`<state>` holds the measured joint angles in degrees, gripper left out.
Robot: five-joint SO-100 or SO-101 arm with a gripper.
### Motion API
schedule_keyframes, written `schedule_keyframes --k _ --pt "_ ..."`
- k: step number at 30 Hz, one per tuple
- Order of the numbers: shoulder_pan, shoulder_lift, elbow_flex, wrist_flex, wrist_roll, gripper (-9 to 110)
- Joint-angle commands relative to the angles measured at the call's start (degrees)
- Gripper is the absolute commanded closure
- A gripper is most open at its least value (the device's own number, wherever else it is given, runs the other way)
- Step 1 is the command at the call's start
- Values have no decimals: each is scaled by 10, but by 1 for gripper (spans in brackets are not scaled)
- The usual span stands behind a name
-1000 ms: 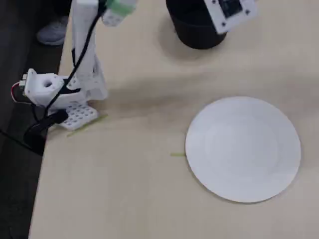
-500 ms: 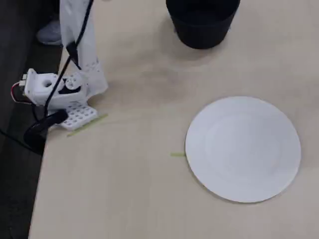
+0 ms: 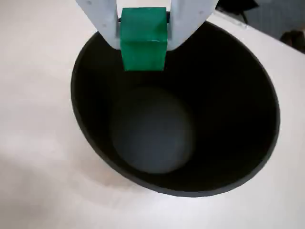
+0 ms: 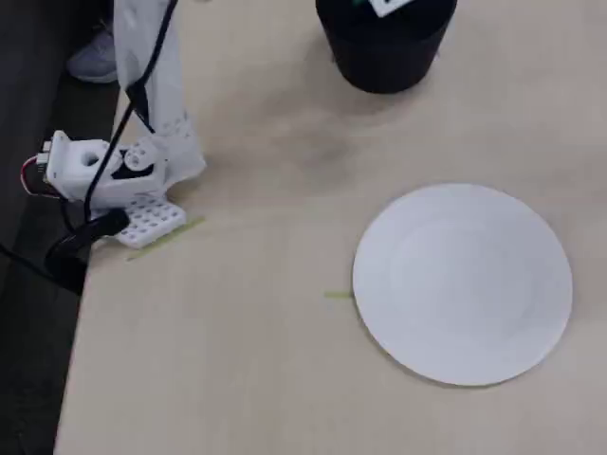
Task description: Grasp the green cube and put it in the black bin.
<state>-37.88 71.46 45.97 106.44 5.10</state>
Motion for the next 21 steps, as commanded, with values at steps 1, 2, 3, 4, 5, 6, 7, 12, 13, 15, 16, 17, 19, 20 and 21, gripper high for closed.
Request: schedule_keyframes --k 1,2,3,4,5,6,7,12,13,15,16,17,19,20,21 --pt "-6 24 10 -2 -4 102" --pt "-6 23 15 -2 -5 102" --pt "-7 22 19 -2 -6 102" --pt "-8 20 22 -2 -6 102" --pt "-9 17 23 -2 -6 102" --pt "-10 12 23 -2 -6 102" --pt "-11 9 22 -2 -6 102" --pt "-11 4 22 -3 -6 99" --pt "-11 7 24 -3 -23 84" --pt "-19 13 23 -4 -48 66" --pt "-19 14 21 -4 -46 62" --pt "-19 15 21 -4 -43 59" --pt "-19 17 22 -4 -38 59" --pt "-18 17 22 -4 -36 60" --pt "-18 17 24 -4 -32 62"
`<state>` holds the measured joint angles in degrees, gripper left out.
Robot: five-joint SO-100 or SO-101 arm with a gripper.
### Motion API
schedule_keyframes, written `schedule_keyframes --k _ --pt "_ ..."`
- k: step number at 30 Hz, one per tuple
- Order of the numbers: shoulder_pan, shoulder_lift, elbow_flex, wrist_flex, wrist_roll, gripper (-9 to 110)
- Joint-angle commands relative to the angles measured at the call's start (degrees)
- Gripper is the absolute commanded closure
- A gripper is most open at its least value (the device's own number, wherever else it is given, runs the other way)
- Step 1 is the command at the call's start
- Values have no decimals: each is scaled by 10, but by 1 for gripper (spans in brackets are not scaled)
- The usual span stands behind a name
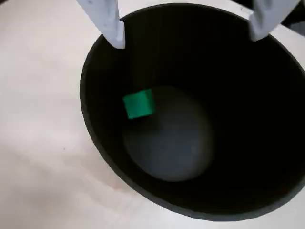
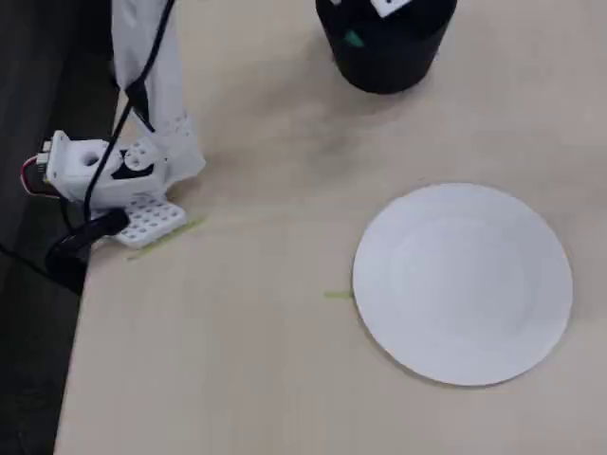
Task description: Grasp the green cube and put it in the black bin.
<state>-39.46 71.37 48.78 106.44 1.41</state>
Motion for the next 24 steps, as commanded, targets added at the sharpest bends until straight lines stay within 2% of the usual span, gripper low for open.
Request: schedule_keyframes --k 1,3,8,16,20,24 --pt "-2 18 -4 -4 9 67" --pt "3 18 -5 -4 27 98" --pt "83 55 -5 -4 46 102" --pt "356 294 125 -4 22 102" --pt "396 516 339 -60 61 102" --pt "327 761 644 -197 127 102"
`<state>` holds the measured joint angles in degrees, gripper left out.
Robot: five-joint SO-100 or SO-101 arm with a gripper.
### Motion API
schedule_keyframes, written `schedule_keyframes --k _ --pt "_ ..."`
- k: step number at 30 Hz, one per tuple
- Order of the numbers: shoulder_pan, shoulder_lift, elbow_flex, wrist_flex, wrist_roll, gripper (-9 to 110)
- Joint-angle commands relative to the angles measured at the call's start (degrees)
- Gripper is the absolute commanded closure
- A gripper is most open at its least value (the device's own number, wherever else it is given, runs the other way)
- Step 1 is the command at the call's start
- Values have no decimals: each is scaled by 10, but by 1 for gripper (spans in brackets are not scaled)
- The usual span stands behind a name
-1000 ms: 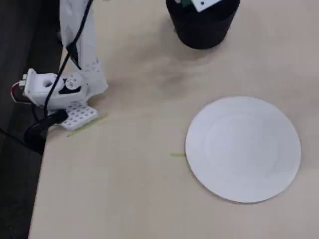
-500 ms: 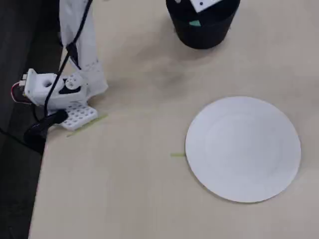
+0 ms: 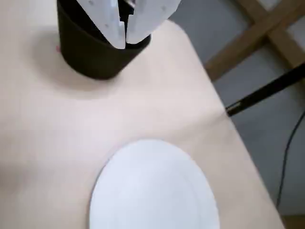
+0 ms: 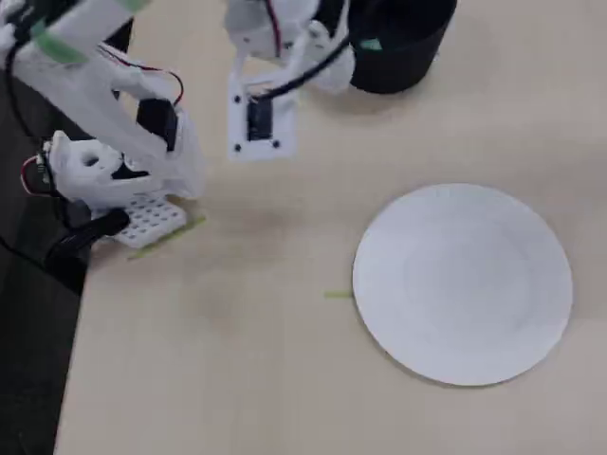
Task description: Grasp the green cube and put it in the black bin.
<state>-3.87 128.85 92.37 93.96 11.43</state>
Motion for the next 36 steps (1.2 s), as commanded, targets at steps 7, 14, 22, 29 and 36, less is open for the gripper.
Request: schedule_keyframes --k 7,14,22,29,36 --pt "-33 398 476 -147 -17 102" --pt "35 548 612 -145 -59 102" --pt "50 548 664 -160 -88 102" --pt "52 548 700 -178 -99 102" --pt "50 548 724 -181 -100 102"
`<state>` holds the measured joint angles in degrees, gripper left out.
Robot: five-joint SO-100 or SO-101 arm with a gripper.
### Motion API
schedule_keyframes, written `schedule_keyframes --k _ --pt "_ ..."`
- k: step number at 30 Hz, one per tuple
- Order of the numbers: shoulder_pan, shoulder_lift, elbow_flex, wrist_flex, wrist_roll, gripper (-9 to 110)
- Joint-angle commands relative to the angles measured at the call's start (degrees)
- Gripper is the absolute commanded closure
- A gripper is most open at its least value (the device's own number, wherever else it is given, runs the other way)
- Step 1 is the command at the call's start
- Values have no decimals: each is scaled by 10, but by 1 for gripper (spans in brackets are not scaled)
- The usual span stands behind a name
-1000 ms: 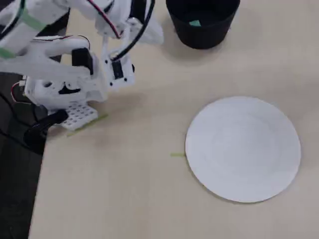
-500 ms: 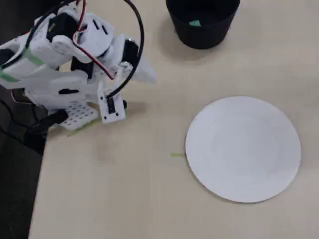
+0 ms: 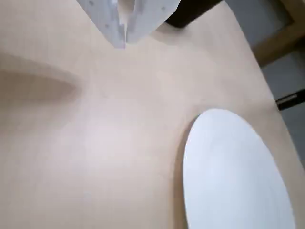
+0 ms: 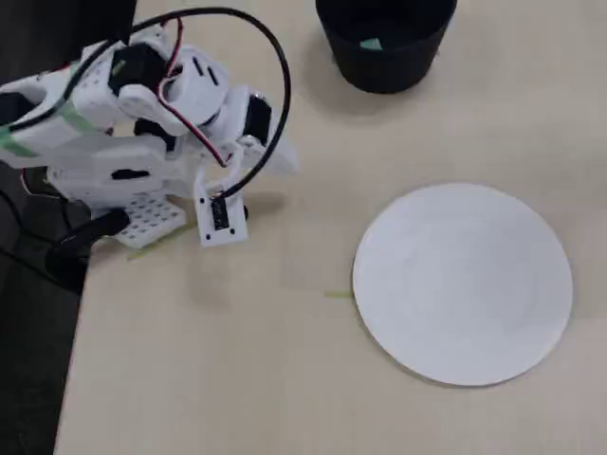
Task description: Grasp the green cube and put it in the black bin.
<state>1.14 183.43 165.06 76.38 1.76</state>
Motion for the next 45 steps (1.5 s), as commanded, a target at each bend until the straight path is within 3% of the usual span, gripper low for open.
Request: schedule_keyframes --k 1,45 --pt "0 2 -3 -5 -4 102" --pt "6 2 -2 -8 10 101"
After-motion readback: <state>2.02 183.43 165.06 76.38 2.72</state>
